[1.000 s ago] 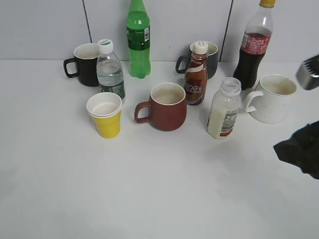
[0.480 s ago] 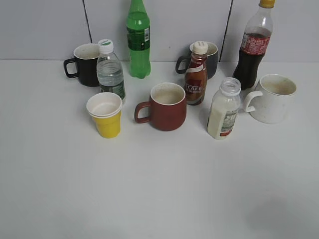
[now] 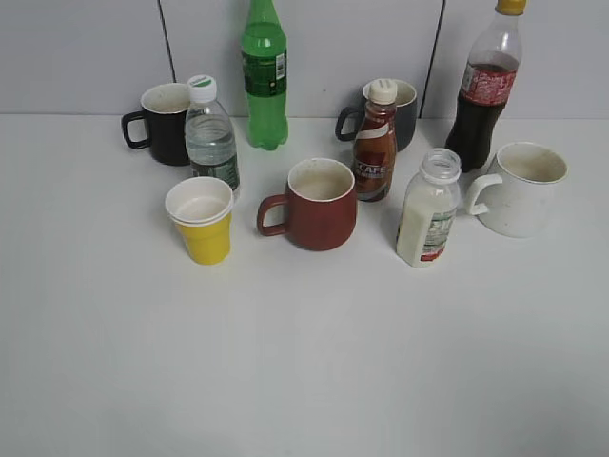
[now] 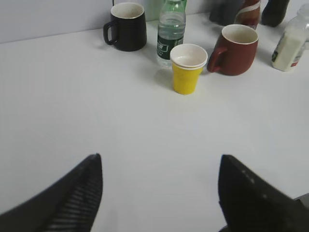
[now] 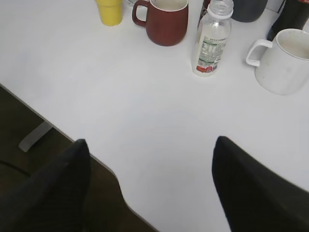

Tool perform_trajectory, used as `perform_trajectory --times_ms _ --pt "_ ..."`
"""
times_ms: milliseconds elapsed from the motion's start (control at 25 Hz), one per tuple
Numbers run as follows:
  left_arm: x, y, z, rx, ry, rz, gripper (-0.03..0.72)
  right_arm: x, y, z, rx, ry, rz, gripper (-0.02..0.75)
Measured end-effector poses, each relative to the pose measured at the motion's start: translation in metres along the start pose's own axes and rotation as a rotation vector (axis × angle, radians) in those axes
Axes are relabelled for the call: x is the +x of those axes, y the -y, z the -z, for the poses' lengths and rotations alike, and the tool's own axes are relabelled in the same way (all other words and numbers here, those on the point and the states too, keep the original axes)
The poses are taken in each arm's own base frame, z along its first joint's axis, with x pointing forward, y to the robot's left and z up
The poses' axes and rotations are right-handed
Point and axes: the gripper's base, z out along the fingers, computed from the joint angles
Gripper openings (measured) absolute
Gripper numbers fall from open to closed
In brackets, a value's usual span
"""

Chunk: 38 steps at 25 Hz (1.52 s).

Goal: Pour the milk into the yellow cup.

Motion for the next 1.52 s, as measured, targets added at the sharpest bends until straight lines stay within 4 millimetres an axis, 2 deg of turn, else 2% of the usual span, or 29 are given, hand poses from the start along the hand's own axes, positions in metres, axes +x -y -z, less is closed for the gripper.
perform_trajectory --times_ms 720,800,1160,1520 --pt "-0.0010 0.0004 -0.0005 0.005 0.013 -0.007 0.568 -0.0009 0.0001 -0.0005 0.015 0.003 -0.004 0.586" --pt "-0.0009 0.0005 -0.0004 -0.004 0.013 -0.003 0.568 -0.0011 0.0001 -0.0010 0.074 0.001 -0.032 0.586" --pt "-0.0008 0.0032 -0.0004 -0.244 0.025 0.109 0.568 -0.0009 -0.0020 -0.0003 0.464 0.012 -0.216 0.585" --pt "-0.0009 0.0039 -0.0005 -0.300 0.029 0.135 0.568 -0.0006 -0.0027 0.0001 0.494 0.016 -0.230 0.586"
